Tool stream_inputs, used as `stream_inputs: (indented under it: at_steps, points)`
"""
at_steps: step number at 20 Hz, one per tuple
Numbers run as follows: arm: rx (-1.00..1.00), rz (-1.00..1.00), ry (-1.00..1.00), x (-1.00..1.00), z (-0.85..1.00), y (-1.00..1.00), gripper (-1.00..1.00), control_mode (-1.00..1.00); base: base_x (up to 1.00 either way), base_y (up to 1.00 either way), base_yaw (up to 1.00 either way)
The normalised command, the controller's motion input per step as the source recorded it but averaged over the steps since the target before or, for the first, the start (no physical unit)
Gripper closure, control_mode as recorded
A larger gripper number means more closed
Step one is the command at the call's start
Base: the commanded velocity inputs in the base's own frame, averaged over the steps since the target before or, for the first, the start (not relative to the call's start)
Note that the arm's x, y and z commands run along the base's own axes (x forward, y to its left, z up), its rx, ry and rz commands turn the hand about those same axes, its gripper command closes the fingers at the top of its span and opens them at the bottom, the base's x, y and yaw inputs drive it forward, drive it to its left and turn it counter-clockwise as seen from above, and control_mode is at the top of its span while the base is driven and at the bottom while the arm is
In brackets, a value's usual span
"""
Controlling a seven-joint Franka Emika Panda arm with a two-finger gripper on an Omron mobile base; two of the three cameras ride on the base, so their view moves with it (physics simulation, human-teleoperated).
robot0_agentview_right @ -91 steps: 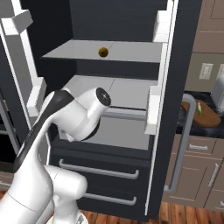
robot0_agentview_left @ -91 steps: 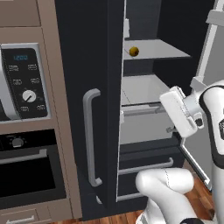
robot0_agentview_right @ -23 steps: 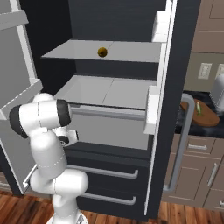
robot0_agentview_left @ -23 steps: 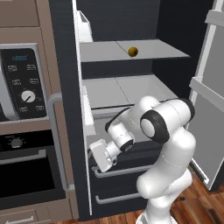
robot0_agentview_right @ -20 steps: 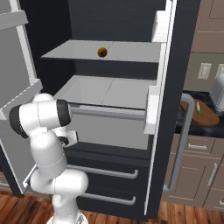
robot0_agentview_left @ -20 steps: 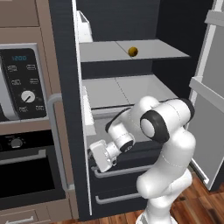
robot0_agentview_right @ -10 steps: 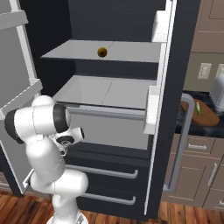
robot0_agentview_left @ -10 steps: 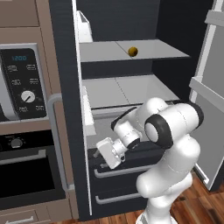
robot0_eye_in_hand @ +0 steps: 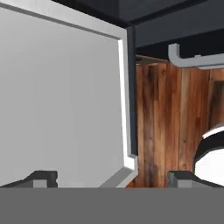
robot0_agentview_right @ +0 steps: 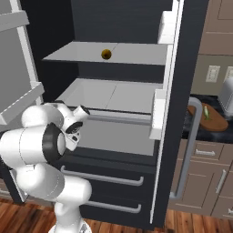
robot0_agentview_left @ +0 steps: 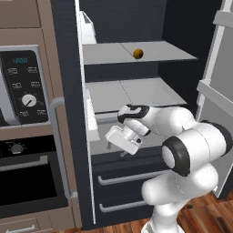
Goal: Retrieve a lemon from the fridge and place it on the cutting board with the fish.
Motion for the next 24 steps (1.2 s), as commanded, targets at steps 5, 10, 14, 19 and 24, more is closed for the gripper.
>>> stream_inputs:
  at_steps: [5,10,14,19,24]
  points:
    - [-0.43,0.00,0.00,0.20,0.33,-0.73,-1.00,-1.00,0.00,0.00,0.00]
    - [-0.35,-0.06,0.00,-0.01,0.47,-0.51,-1.00,-1.00,0.00,0.00,0.00]
    - [-0.26,-0.08,0.00,-0.27,0.58,-0.40,-1.00,-1.00,0.00,0.00,0.00]
    - [-0.08,-0.11,-0.01,-0.75,0.54,-0.63,-1.00,-1.00,0.00,0.00,0.00]
    - [-0.03,-0.05,-0.11,-0.97,0.53,-0.51,-1.00,-1.00,0.00,0.00,0.00]
